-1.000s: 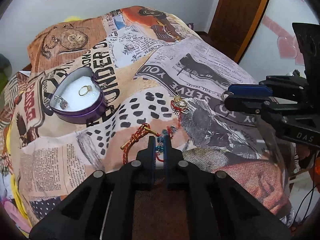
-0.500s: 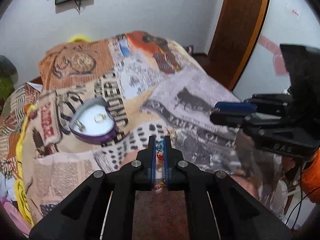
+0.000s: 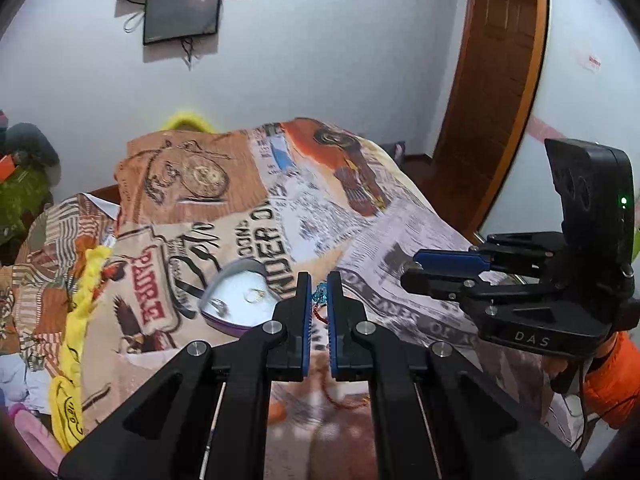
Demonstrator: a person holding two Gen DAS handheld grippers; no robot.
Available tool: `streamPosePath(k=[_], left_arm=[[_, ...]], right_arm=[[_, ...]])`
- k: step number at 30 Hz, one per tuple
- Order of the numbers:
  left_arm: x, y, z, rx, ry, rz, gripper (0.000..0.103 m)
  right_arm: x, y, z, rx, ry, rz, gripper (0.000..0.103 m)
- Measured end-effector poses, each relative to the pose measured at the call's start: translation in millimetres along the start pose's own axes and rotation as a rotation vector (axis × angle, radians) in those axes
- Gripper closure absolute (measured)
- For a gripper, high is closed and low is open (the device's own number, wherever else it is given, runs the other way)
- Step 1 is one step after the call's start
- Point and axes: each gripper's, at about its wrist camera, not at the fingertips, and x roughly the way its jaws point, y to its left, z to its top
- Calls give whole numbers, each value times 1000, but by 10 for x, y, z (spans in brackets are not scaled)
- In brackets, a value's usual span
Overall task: Organize jewelry
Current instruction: 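Carry the silver ring in the right gripper to the heart tin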
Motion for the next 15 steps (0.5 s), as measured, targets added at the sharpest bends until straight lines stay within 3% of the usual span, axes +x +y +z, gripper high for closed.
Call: streamPosePath(k=[7,15], left_arm=[[53,288,57,-29,-15,38,98],[366,579,75,-63,24,43,98]], right_arm=[[185,91,189,-11,-12,20,83],[587,146,329,-15,33,42,83]])
